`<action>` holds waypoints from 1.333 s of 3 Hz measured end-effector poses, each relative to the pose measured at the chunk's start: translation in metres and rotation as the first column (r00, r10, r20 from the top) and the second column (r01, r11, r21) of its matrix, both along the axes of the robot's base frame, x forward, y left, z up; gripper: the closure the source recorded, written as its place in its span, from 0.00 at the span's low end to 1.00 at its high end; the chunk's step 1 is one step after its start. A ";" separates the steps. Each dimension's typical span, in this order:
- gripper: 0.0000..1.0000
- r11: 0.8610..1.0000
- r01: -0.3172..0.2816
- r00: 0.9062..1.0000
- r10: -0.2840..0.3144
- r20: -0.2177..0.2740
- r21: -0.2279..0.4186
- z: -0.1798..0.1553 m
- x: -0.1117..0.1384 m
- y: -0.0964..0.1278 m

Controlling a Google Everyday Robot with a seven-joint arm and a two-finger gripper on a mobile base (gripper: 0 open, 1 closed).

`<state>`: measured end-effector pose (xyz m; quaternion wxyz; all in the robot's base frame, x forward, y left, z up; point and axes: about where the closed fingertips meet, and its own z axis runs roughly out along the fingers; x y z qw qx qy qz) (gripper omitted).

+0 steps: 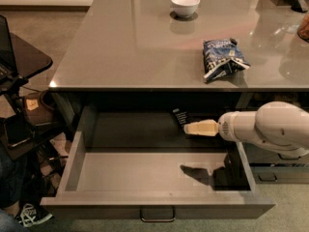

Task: Pick rxbar chocolate from top drawer and place on counter

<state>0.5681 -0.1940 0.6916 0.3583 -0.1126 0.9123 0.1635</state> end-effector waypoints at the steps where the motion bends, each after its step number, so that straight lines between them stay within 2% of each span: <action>1: 0.00 0.993 0.088 0.995 -0.091 0.036 0.074 0.004 0.004 0.027; 2: 0.00 0.993 0.088 0.994 -0.093 0.062 0.073 0.009 0.011 0.034; 3: 0.00 0.991 0.111 0.988 -0.119 0.097 0.079 -0.022 0.008 0.040; 4: 0.00 0.989 0.114 0.980 -0.128 0.154 0.099 -0.007 0.018 0.063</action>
Offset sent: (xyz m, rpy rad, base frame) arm 0.0030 0.0202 0.0024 0.0574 -0.0312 -0.0762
